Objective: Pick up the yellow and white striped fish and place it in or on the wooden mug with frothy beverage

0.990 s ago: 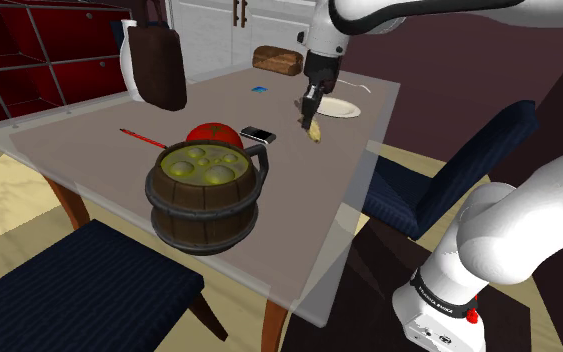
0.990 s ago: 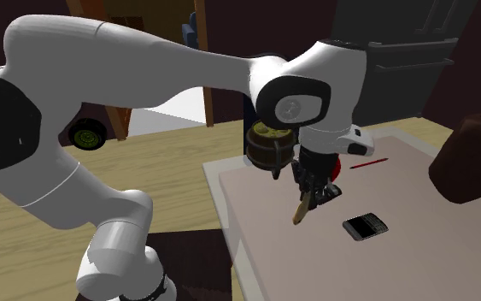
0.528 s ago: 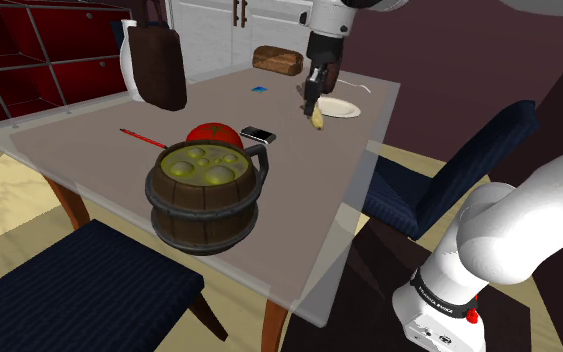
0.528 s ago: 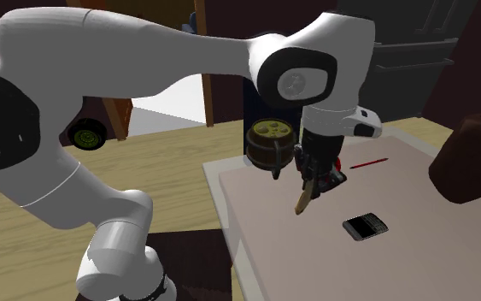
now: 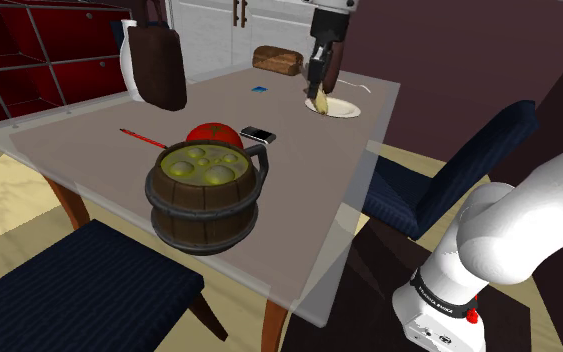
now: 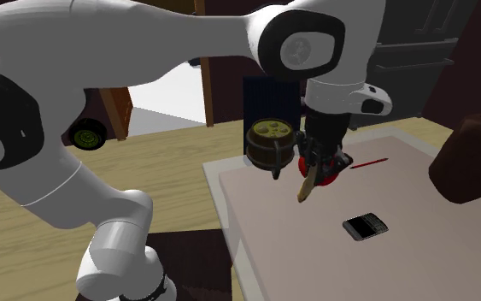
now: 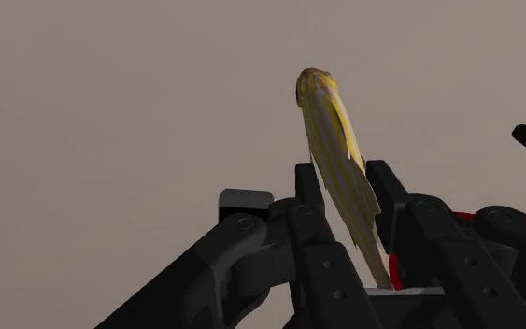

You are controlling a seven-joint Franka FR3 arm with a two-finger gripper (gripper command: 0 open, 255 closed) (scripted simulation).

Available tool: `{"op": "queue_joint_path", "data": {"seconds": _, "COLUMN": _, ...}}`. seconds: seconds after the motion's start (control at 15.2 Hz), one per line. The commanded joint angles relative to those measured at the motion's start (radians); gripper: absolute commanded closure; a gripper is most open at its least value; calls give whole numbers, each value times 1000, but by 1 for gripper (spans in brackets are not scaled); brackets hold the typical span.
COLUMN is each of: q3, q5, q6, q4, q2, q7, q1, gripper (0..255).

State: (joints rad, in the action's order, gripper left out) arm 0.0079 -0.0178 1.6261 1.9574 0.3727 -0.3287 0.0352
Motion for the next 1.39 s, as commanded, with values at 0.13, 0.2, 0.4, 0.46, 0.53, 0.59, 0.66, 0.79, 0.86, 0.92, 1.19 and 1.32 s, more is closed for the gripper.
{"op": "queue_joint_path", "data": {"seconds": 0.13, "q3": 0, "q5": 0, "q6": -56, "q4": -71, "q2": -15, "q7": 1, "q1": 0, "gripper": 255}}
{"op": "queue_joint_path", "data": {"seconds": 0.2, "q3": 0, "q5": 0, "q6": -70, "q4": -89, "q2": -19, "q7": 1, "q1": 0, "gripper": 255}}
{"op": "queue_joint_path", "data": {"seconds": 0.4, "q3": 0, "q5": 0, "q6": -111, "q4": -144, "q2": -33, "q7": 2, "q1": 0, "gripper": 255}}
{"op": "queue_joint_path", "data": {"seconds": 0.46, "q3": 0, "q5": 0, "q6": -125, "q4": -163, "q2": -38, "q7": 2, "q1": 0, "gripper": 255}}
{"op": "queue_joint_path", "data": {"seconds": 0.53, "q3": 0, "q5": 0, "q6": -134, "q4": -175, "q2": -42, "q7": 2, "q1": 0, "gripper": 255}}
{"op": "queue_joint_path", "data": {"seconds": 0.59, "q3": 17, "q5": -4, "q6": -134, "q4": -175, "q2": -41, "q7": 27, "q1": 8, "gripper": 255}}
{"op": "queue_joint_path", "data": {"seconds": 0.66, "q3": 34, "q5": -9, "q6": -135, "q4": -176, "q2": -40, "q7": 52, "q1": 17, "gripper": 255}}
{"op": "queue_joint_path", "data": {"seconds": 0.79, "q3": 68, "q5": -18, "q6": -136, "q4": -180, "q2": -42, "q7": 102, "q1": 33, "gripper": 255}}
{"op": "queue_joint_path", "data": {"seconds": 0.86, "q3": 85, "q5": -22, "q6": -137, "q4": -184, "q2": -45, "q7": 127, "q1": 41, "gripper": 255}}
{"op": "queue_joint_path", "data": {"seconds": 0.92, "q3": 102, "q5": -26, "q6": -137, "q4": -190, "q2": -49, "q7": 153, "q1": 50, "gripper": 255}}
{"op": "queue_joint_path", "data": {"seconds": 1.19, "q3": 172, "q5": -39, "q6": -139, "q4": -222, "q2": -76, "q7": 255, "q1": 82, "gripper": 255}}
{"op": "queue_joint_path", "data": {"seconds": 1.32, "q3": 207, "q5": -43, "q6": -141, "q4": -245, "q2": -96, "q7": 306, "q1": 98, "gripper": 255}}
